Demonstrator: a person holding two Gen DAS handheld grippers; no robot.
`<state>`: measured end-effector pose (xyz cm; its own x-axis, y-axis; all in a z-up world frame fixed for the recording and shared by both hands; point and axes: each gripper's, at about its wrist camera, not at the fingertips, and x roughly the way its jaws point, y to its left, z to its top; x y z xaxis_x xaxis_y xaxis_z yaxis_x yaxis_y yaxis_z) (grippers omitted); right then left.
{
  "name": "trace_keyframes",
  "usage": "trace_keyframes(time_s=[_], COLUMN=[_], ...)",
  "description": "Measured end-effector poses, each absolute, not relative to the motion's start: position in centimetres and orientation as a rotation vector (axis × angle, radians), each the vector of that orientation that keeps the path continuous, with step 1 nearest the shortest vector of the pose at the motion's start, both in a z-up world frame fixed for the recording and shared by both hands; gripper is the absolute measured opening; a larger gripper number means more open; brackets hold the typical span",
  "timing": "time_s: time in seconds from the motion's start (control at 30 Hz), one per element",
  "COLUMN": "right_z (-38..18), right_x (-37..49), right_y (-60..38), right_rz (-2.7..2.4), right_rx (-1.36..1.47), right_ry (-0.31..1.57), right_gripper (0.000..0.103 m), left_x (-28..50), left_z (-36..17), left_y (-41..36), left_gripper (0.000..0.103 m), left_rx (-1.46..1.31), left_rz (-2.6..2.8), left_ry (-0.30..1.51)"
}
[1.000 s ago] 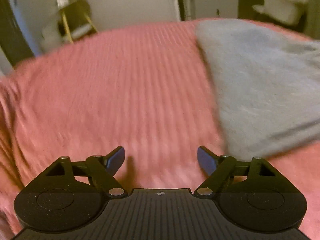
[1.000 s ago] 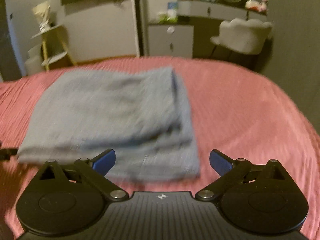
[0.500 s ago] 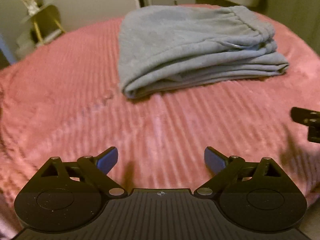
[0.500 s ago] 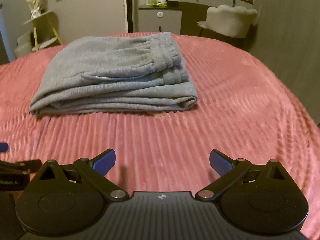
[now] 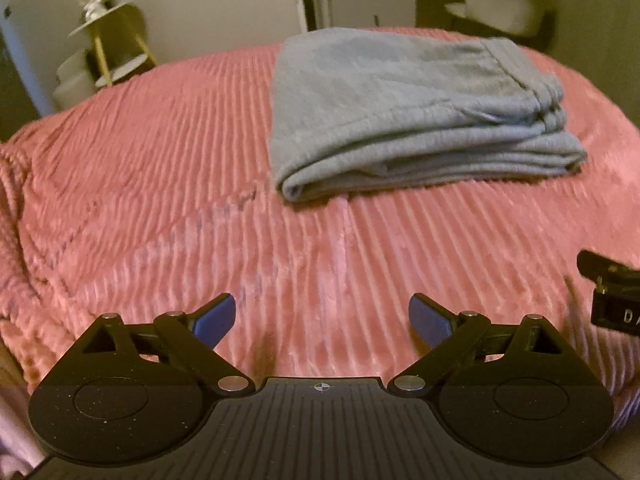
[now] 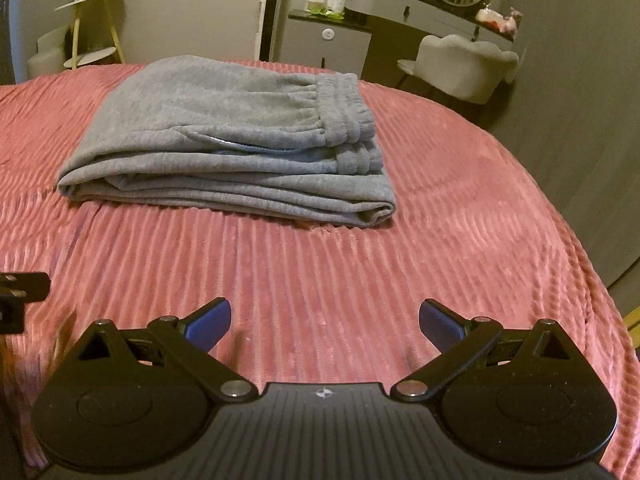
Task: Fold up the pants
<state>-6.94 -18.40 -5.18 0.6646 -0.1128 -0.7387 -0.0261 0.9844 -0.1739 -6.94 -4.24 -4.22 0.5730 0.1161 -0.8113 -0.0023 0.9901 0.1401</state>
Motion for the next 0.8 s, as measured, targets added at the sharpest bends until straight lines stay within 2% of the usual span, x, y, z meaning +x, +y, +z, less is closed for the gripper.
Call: trace_keyframes(time_s=[0.27,0.43,0.8], right_z=[-5.5,-5.7,-6.2], right_x=[-5.9,-4.9,-3.5], right_y=[-19.3,-19.3,-18.0], right_rz=[-0.047,-0.061,-0.063], right_rx=[-0.059,-0.020,-0.100], right_ry=[0.855,0.875,0.945], right_gripper=[0.100,0.100,0.100], left_x=[-5.9,-5.5,-3.2], left_z=[-4.7,-4.8,-6.1], left_y=[-6.0,-5.5,-4.6], left_gripper=[0.097,0.097,0.097], left_rx=[0.221,0.160,0.092], left_rz=[0.063,0.029,0.063], left_ry=[0.968,0.975,1.023])
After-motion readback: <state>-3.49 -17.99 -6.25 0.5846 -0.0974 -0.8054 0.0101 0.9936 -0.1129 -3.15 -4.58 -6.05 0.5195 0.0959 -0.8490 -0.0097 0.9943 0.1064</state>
